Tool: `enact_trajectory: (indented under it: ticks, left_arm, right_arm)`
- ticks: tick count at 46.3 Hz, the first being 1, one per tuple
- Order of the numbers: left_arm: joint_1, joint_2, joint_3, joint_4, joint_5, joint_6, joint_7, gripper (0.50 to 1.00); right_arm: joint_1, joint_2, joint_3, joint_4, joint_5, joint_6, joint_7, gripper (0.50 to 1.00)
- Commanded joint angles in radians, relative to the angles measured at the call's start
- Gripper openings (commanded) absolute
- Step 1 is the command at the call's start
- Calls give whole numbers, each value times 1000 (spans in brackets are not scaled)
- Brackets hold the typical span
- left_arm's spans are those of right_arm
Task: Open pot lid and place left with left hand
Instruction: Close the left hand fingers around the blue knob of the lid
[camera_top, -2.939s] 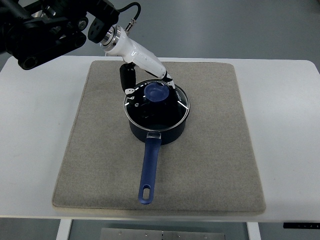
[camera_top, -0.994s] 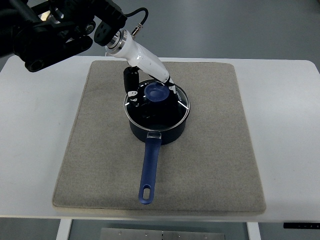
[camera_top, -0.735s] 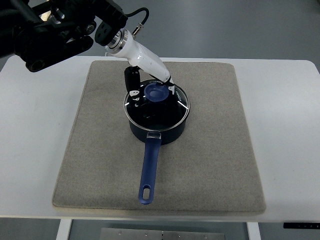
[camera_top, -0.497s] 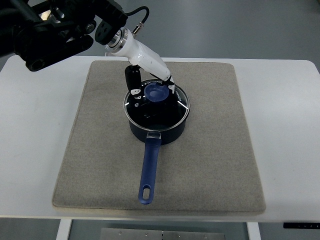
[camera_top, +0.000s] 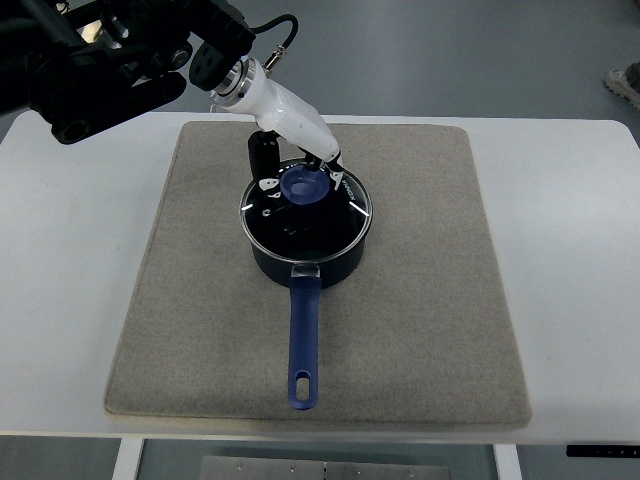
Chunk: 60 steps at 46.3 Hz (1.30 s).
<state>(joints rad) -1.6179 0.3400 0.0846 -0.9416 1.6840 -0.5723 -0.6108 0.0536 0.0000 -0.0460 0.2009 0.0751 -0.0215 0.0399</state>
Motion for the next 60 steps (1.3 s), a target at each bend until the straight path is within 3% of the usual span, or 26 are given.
enact_trajectory:
  ticks: [1, 4, 8, 11, 18, 21, 60]
  left_arm:
    - [3, -7, 0, 3, 0, 0, 0, 664]
    - [3, -15, 0, 18, 0, 0, 0, 626]
    - [4, -26, 0, 37, -1, 2, 0, 621]
    - [4, -29, 0, 38, -1, 2, 0, 553]
    - [4, -29, 0, 40, 2, 34, 0, 533]
    - [4, -29, 0, 40, 2, 34, 0, 500]
    - [4, -27, -13, 40, -15, 37, 0, 500]
  right_arm:
    - [0, 0, 0, 0, 0, 0, 0, 915]
    - [0, 0, 0, 0, 0, 0, 0, 915]
    - [0, 0, 0, 0, 0, 0, 0, 915]
    - [0, 0, 0, 0, 0, 0, 0, 915]
    - [0, 0, 0, 0, 0, 0, 0, 915]
    - [0, 0, 0, 0, 0, 0, 0, 915]
    - [0, 0, 0, 0, 0, 0, 0, 915]
